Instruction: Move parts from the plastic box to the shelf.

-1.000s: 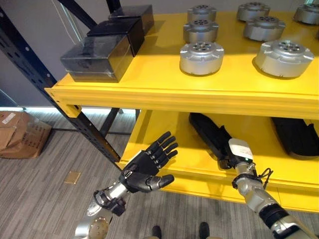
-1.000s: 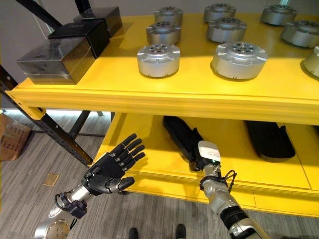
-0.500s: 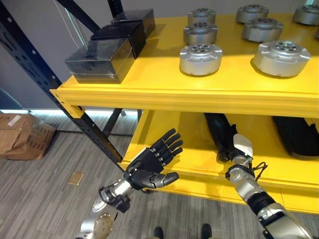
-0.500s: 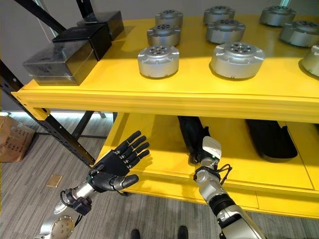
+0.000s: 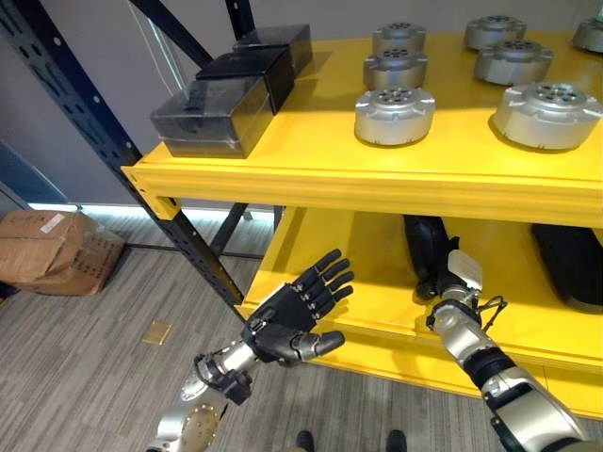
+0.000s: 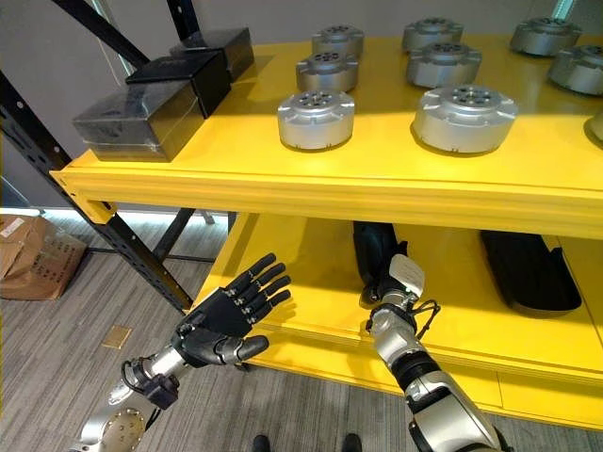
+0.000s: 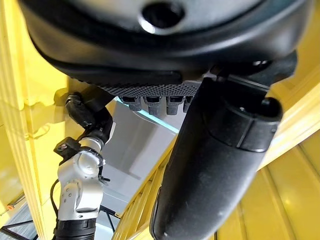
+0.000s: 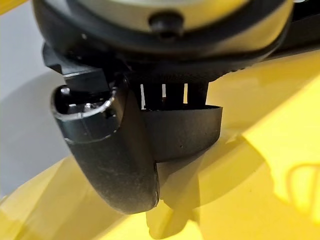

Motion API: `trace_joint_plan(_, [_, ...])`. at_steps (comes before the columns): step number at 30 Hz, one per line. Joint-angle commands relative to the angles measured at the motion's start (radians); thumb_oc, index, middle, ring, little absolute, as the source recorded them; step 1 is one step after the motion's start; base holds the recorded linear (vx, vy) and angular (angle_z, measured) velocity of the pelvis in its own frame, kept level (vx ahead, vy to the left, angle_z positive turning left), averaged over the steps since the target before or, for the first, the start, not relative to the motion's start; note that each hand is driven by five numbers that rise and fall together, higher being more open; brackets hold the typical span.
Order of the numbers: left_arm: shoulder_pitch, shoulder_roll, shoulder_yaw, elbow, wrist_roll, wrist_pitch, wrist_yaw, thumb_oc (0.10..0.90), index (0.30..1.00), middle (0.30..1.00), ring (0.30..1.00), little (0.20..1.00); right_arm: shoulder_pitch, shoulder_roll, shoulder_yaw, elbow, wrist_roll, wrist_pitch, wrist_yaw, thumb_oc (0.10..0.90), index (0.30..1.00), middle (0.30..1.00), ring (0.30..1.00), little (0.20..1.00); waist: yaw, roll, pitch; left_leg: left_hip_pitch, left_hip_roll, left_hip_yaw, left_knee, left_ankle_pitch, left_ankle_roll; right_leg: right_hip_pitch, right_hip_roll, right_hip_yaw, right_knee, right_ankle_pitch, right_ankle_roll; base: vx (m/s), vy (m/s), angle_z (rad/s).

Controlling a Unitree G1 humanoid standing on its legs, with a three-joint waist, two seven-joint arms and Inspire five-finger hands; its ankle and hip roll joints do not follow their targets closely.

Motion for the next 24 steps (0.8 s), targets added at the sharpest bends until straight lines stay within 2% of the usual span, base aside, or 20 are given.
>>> trace_joint_plan(1, [-0.119,-0.006,-0.017,-0.068,-0.012,-0.041,-0.009,0.900,1.000,1.000,1.000,1.000,-0.153,0.039,-0.004,0.104,0.130,0.025,-0.023,0.400,0.300,0.300,0.300,0.300,0.016,-0.056,-0.006,-0.013,0.023,-0.005,0.029,-0.026,-0.018,0.012,-0.107,-0.045,0.062,-0.081,0.037,0.00,0.018,0.04])
trace_joint_plan(6, [-0.128,-0.007,-0.030,-0.064,-0.016,-0.039,0.000,0.900,1.000,1.000,1.000,1.000,-0.191,0.053,-0.035,0.167,0.134,0.054,-0.059,0.400,0.300,0.300,0.300,0.300,0.020,-0.050,-0.004,-0.011,0.020,-0.006,0.030,-0.026,-0.018,0.014,-0.109,-0.046,0.068,-0.083,0.036,0.01,0.016,0.04])
trace_joint_plan(13, [-0.127,0.002,-0.041,-0.069,-0.023,-0.044,0.003,0.900,1.000,1.000,1.000,1.000,-0.185,0.051,-0.059,0.217,0.202,0.095,-0.100,0.400,0.300,0.300,0.300,0.300,0.020,-0.048,-0.004,-0.008,0.017,-0.005,0.027,-0.026,-0.016,0.017,-0.111,-0.047,0.068,-0.083,0.038,0.00,0.004,0.03])
trace_joint_plan(24, [-0.139,0.015,-0.053,-0.064,-0.031,-0.045,0.004,0.900,1.000,1.000,1.000,1.000,-0.192,0.047,-0.082,0.304,0.213,0.084,-0.100,0.400,0.300,0.300,0.300,0.300,0.024,-0.051,-0.006,0.003,0.017,0.000,0.025,-0.026,-0.015,0.031,-0.108,-0.046,0.061,-0.081,0.042,0.00,-0.001,0.01])
